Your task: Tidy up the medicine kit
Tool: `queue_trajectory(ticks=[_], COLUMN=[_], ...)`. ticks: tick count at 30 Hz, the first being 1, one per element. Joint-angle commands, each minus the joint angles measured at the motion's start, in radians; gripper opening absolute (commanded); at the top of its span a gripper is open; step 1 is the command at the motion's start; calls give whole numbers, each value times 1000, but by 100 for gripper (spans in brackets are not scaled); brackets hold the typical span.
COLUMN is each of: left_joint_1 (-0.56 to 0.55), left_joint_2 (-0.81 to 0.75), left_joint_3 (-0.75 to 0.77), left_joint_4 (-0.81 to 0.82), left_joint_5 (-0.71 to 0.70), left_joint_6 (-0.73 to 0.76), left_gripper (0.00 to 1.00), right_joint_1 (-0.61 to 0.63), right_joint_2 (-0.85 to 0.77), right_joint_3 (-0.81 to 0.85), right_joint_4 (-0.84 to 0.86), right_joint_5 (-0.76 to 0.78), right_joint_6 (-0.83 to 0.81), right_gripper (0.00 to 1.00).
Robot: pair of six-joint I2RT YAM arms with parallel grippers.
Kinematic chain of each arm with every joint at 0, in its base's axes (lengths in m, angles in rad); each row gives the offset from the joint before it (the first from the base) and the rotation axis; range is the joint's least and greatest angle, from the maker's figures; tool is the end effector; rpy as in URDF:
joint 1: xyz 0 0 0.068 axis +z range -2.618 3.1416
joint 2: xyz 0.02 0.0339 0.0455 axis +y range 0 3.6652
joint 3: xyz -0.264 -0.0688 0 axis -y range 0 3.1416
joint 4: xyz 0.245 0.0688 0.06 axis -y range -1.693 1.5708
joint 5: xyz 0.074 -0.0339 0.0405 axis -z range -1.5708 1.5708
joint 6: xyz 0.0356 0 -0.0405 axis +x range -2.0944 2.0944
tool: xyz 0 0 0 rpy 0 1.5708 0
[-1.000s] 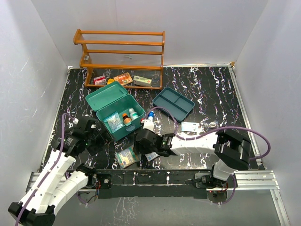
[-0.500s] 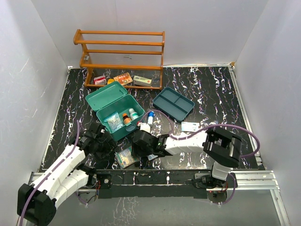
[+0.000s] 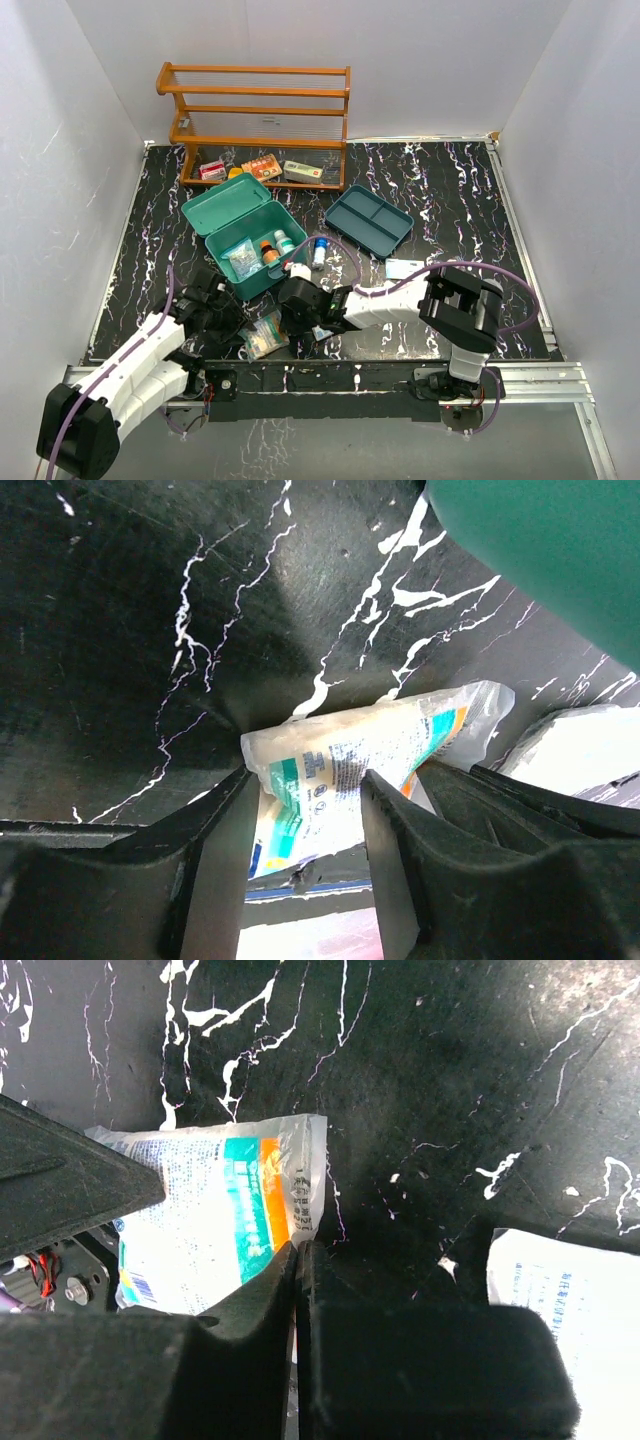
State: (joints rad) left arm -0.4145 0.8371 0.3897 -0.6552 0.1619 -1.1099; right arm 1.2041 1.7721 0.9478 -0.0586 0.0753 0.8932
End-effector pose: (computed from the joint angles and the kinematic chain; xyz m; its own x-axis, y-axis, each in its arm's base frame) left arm 0.1252 -0.0614 0.1603 -0.7789 -0.6230 -0.0719 -0.5252 0.7106 -0.4682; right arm 0.1290 0.3283 0.1485 -0.8855 -0.1389 -0.4433 -0.3570 0.8140 0.4582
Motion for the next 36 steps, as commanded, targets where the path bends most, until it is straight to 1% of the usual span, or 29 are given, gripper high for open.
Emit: queue_trajectory(ticks=[1,4,6,10,12,14,17,18,20,23,25,28,31,34,36], left_joint_1=[2,2,2,2,2,2,2,2,2,2,2,2,2,2,2], left_joint_2=[-48,-82,-105,-147,-161,-165,-164,-162,-153,-141,-133,-108,-68,-22,24], left_joint_3=[28,87,144,271,338,408,484,506,554,617,655,695,725,753,782], left_joint_4=[-51,-117,-184,-315,-361,-361,-293,-255,-187,-71,2,91,157,219,226], left_joint_5=[-40,-67,-112,-206,-240,-248,-212,-182,-132,-15,79,210,315,363,375], left_joint_6=[-21,-39,-46,-56,-38,14,169,244,385,628,764,947,1106,1184,1222], left_gripper=[45,52,56,58,59,60,64,66,73,82,89,96,98,98,98], right_joint_1=[3,3,3,-12,-32,-70,-138,-164,-221,-292,-335,-380,-398,-403,-406], right_joint_2=[-24,-89,-138,-260,-324,-396,-465,-481,-498,-496,-477,-430,-374,-326,-301], right_joint_3=[33,38,44,63,74,90,143,170,235,348,430,576,700,804,854], right_joint_4=[48,11,-27,-112,-154,-186,-247,-272,-327,-396,-437,-508,-594,-677,-721], right_joint_5=[2,29,59,79,52,-24,-115,-143,-188,-255,-311,-403,-483,-559,-606], right_joint_6=[-34,-102,-162,-316,-391,-460,-554,-582,-632,-699,-734,-782,-831,-873,-896], right_gripper=[0,0,0,0,0,0,0,0,0,0,0,0,0,0,0])
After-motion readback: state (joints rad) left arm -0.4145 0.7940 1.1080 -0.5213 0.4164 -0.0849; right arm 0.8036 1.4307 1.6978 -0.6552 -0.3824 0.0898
